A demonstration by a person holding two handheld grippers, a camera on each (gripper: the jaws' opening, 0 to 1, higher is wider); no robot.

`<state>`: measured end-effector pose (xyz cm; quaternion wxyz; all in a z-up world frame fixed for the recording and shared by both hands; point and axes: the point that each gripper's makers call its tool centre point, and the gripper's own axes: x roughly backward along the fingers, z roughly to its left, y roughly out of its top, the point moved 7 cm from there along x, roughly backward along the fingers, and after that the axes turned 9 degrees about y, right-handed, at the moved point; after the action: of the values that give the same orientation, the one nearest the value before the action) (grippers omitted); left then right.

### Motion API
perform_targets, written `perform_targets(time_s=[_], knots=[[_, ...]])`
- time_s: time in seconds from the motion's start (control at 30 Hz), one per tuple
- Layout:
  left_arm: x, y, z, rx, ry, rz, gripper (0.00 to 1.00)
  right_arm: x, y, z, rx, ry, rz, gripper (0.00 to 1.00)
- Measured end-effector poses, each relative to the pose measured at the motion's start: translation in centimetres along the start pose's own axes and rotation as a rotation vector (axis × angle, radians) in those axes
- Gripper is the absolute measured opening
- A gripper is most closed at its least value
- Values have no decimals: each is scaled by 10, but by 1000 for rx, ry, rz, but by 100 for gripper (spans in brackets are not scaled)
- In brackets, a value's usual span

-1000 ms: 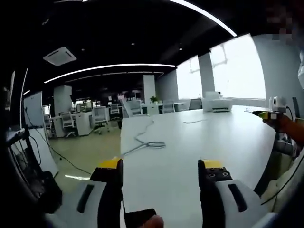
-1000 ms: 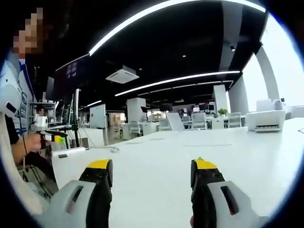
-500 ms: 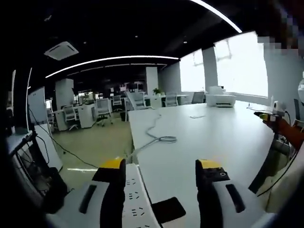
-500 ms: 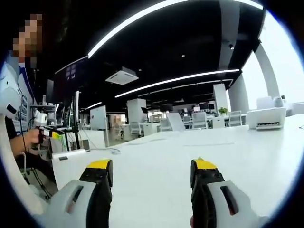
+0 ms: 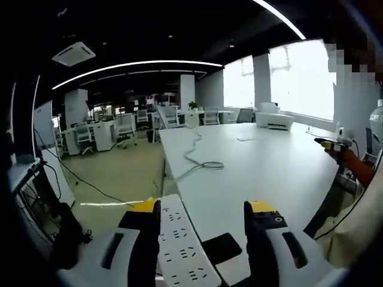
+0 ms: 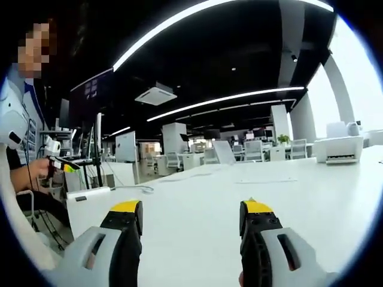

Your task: Pick up the power strip scattered on the table, fix it on the side mounting bracket of the table, and press the switch

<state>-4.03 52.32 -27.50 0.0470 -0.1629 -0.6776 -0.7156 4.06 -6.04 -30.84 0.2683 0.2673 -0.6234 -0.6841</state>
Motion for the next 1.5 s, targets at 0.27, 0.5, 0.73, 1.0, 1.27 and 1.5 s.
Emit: perform_targets(time_s=[0.27,0.5,0.73,1.0,1.27,1.5], knots=[[2,-7,7,-60,-46,71,58,-6,0,3,2,11,5,61],[7,-8,17,-76,-81,102,55,-8,-1,3,-6,12,0,61],[7,-17,21,-128,-109,188,56,-9,-3,5,-10,15,4,61],[7,-26,24,-199,-132,295,58,-9,-2,5,-18,19,-5,61],[9,-30,29,-264,-170,365,54,-8,-2,6,-17,19,-5,61],[4,-41,33,-291,-193,437,53,-7,-3,6,-18,19,-4,61]])
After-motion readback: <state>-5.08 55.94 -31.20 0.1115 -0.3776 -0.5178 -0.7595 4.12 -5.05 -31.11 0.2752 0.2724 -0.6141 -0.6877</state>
